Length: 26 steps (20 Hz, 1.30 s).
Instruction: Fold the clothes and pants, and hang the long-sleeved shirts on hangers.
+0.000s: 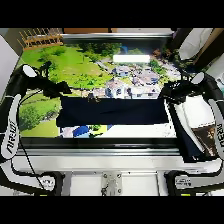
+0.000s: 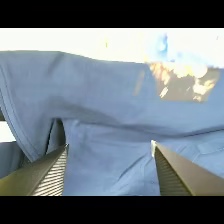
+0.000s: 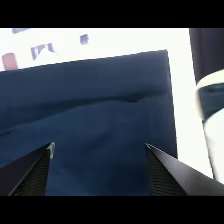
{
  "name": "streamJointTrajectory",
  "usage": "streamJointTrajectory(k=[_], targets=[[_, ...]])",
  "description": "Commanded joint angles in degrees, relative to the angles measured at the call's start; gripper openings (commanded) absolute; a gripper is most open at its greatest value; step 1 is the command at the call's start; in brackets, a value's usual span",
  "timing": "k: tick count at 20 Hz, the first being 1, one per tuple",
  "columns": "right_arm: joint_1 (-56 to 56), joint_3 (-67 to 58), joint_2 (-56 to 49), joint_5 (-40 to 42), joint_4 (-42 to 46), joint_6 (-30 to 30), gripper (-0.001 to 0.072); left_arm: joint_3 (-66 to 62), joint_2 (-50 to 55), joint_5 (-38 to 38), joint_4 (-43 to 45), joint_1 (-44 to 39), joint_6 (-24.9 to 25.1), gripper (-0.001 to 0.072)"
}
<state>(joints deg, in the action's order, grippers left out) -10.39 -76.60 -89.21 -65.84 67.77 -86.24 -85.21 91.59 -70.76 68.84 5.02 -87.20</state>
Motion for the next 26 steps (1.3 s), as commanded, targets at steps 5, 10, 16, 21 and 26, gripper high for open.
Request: streamJointTrajectory(k=[5, 10, 16, 21, 26], targets=[[-9.25, 12.68, 1.86, -1.9, -7.1, 10.43, 0.0628, 14.38, -9.01, 9.16, -2.97, -5.44, -0.7, 0.0013], [-9.4, 14.78, 0.04, 3.78, -9.38, 10.47, 0.0627, 19.76, -10.32, 11.39, -5.9, -11.39, -0.68, 0.0013], [-8.0, 14.78, -3.58, 4.17, -14.1, 11.47, 0.0626, 19.74, -10.23, 13.66, -5.9, -15.08, -0.68, 0.0013], [-4.72, 14.78, -6.08, 4.57, -17.73, 11.47, 0.0578, 19.74, -10.23, 13.79, -5.95, -15.04, -0.7, 0.0013], [-3.93, 14.73, -6.16, 6.08, -18.45, 11.5, 0.0012, 19.74, -10.21, 13.79, -5.95, -15.04, -0.7, 0.0013]])
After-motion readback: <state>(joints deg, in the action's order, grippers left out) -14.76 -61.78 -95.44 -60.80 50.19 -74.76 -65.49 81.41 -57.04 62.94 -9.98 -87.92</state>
